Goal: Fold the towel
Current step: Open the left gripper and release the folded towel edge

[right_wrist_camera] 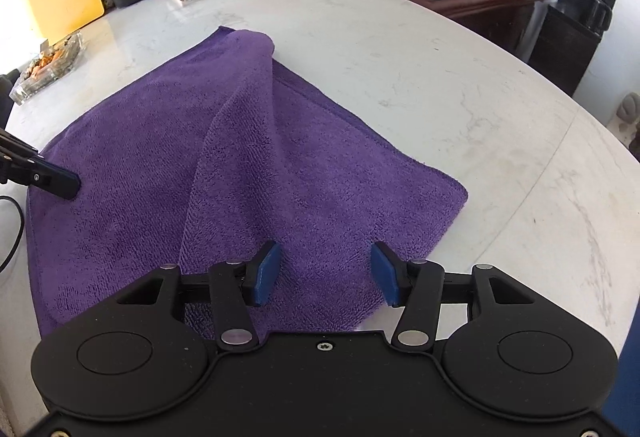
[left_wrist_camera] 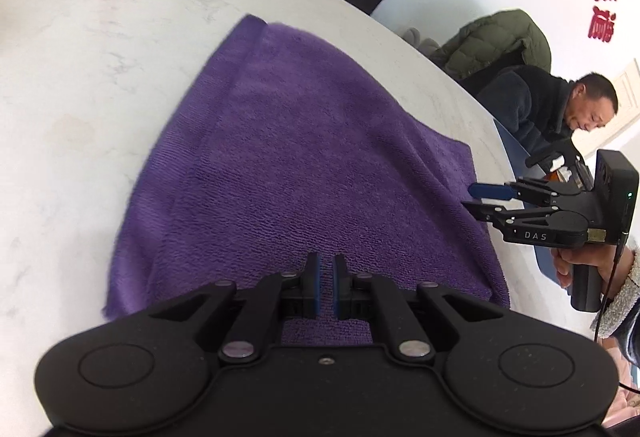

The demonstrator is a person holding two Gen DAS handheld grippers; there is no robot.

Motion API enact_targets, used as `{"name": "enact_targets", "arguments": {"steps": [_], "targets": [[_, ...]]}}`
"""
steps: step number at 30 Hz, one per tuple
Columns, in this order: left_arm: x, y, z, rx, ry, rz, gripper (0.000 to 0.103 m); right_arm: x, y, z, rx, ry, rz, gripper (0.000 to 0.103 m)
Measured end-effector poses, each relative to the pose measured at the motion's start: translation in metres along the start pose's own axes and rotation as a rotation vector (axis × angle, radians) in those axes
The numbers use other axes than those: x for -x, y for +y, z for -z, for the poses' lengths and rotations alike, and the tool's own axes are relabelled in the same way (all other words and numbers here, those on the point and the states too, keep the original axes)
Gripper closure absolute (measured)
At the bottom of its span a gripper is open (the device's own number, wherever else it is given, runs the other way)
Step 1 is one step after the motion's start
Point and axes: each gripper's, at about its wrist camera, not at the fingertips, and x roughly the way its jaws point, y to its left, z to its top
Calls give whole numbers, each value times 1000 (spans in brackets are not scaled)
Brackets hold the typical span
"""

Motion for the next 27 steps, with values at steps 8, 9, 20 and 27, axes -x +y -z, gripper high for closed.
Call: {"name": "enact_targets", "arguments": {"steps": [8,9,20,27], "targets": [[66,29,15,-88,-56,-212,99,52,5,-10,-58,-159,-21,53],[67,32,14,-96,-49,-222,99,57,15,-13,-49,-174,-43,53],[48,58,-18,-196,-43,-10,99,33,178,-52,173,-115,-338,53],[21,58,-19,-353,60,9,99,10,221,-56,263,-33,-333,53]]}}
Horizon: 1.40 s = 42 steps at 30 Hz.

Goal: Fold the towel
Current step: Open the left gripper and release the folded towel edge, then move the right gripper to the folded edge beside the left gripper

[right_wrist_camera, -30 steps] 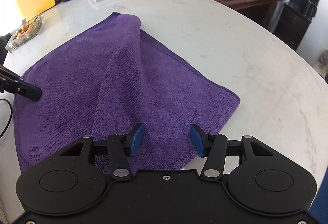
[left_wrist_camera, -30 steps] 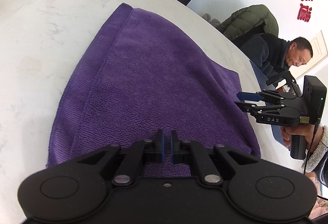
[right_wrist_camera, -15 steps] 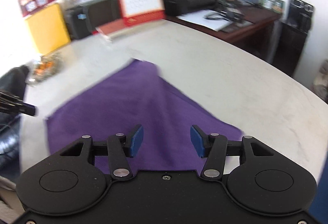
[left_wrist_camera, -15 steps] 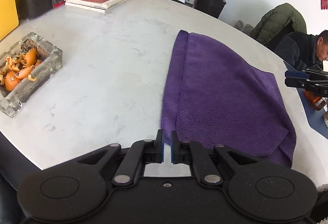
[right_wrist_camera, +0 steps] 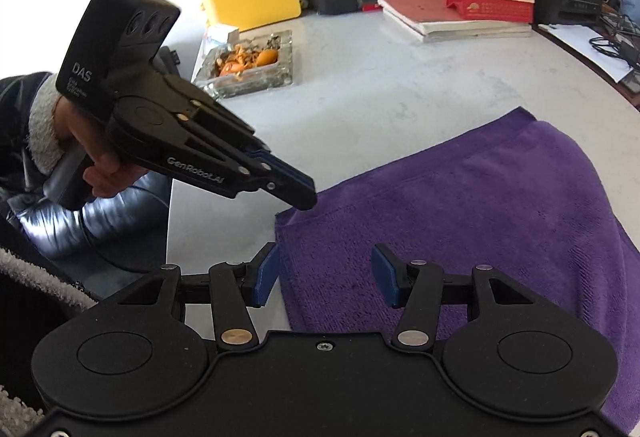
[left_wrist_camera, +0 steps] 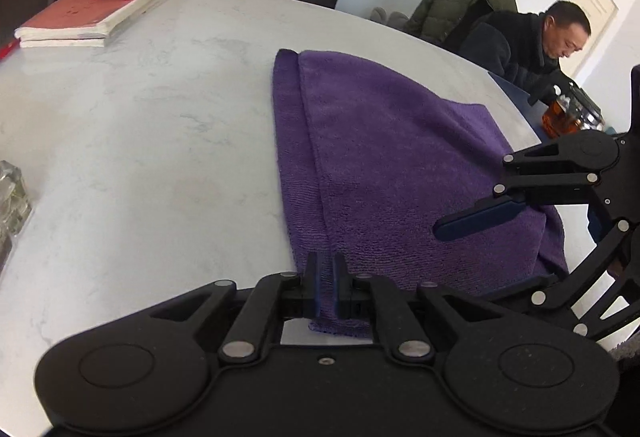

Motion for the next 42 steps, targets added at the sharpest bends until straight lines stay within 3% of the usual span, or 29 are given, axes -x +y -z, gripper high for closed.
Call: {"name": "enact_targets", "arguments": {"steps": [9,14,19,23,26,31,42], "targets": [[0,16,3,-11,31,71,99,-37,26,-5,183,74,50,69],[0,20,4,-12,35,98,99,-53,40,-8,275,89,73,73],[2,24,6,-1,34,112,99,-62,47,-14,291,95,79,77],[6,26,8,7,29,119,99,-62,46,-16,266,114,72,89],[9,26,11,12,25,113,99,-62,41,-18,207,116,52,92],[21,21,17,2,25,75,98,-57,6,-17,-81,87,-52,95],[28,-18,30,-63,-22,200,97,-51,-43,-5,-452,39,-233,98]]}}
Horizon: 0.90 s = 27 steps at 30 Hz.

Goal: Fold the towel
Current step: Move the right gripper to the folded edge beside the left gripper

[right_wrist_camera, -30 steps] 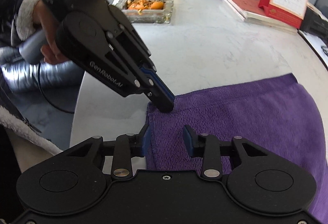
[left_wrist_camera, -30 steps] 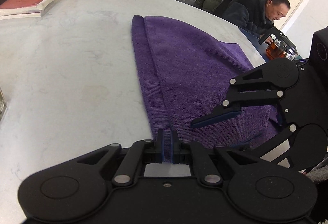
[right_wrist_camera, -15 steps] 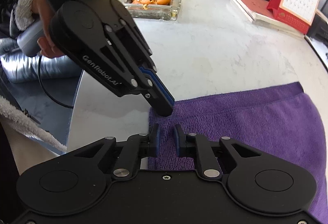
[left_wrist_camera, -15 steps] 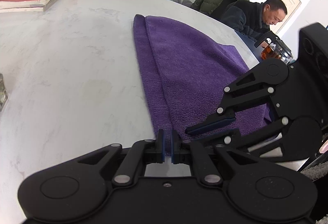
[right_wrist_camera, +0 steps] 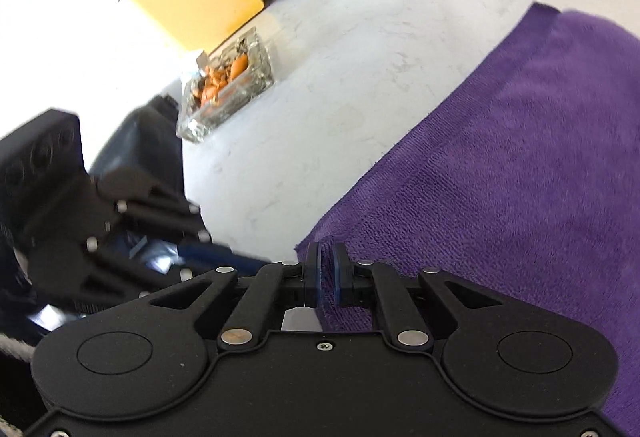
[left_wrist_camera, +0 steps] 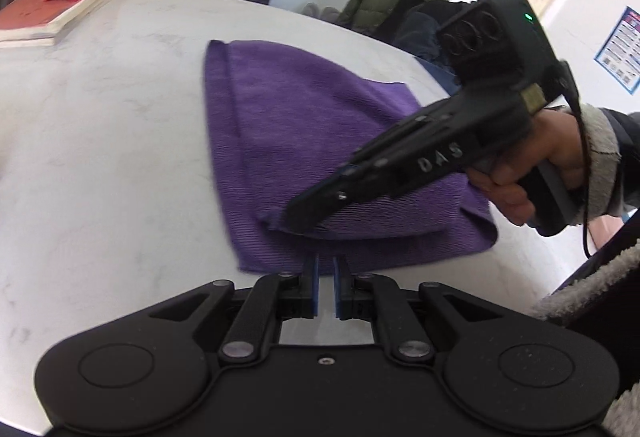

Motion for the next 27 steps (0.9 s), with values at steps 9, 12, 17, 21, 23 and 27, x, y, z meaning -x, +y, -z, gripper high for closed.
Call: {"name": "enact_targets", "arguments": {"steps": [9,12,17,21,23,27], "targets": [[-28,-9,4,12,3,15,97,9,-6,-6,-43,-5,-50,98],[-31,-7,7,31,7,14,97,14,-5,-8,-57,-14,-70,98],[-31,-3,8,49,6,21,97,27,-5,-12,-93,-41,-107,98],[-32,-2,7,48,5,23,97,33,2,-17,-97,-57,-149,98],[-32,0,7,51,4,26,97,29,8,-20,-74,-50,-147,98],[-32,-1,7,47,3,25,97,23,12,-23,-13,-31,-98,98]]}}
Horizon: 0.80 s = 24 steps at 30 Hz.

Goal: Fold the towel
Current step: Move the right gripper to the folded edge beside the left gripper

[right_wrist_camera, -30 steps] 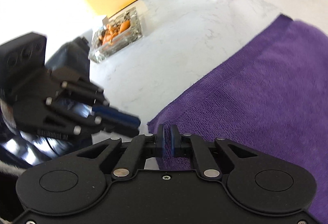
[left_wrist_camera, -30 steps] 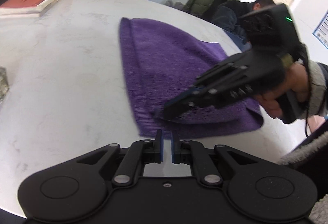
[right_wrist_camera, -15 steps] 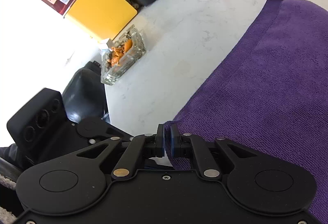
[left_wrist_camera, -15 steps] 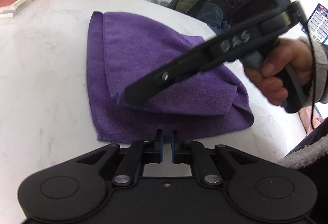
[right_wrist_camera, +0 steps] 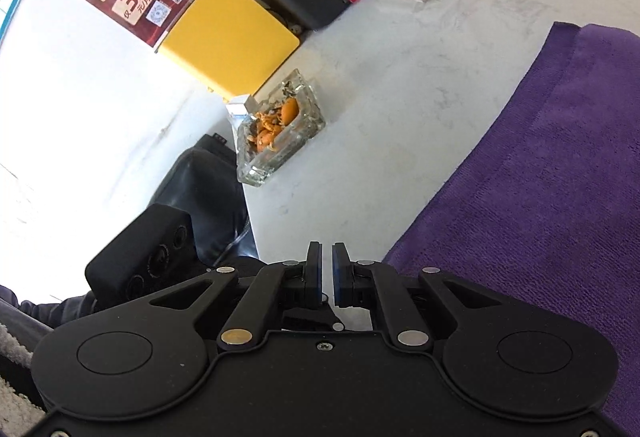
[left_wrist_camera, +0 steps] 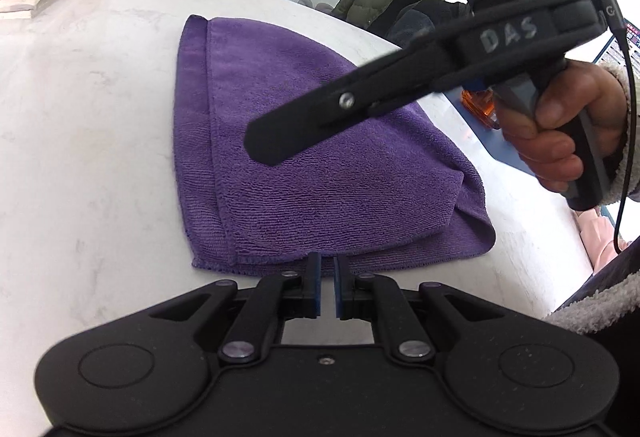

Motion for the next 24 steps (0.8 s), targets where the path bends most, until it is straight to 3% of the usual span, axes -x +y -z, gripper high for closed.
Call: {"name": "enact_targets", "arguments": {"steps": [4,9,12,16,24], "targets": [[1,-1,1,-3,-1,4,97,-4,9,3,191,67,139,95],[1,-1,2,-9,2,5,97,-5,23,22,471,177,279,83],[-1,0,0,-6,4,7,97,1,27,38,551,229,302,76],[-1,2,-2,-11,11,8,97,-4,36,57,664,296,335,75],[-1,1,-2,-21,19,8,97,-23,42,68,781,321,368,75]]}}
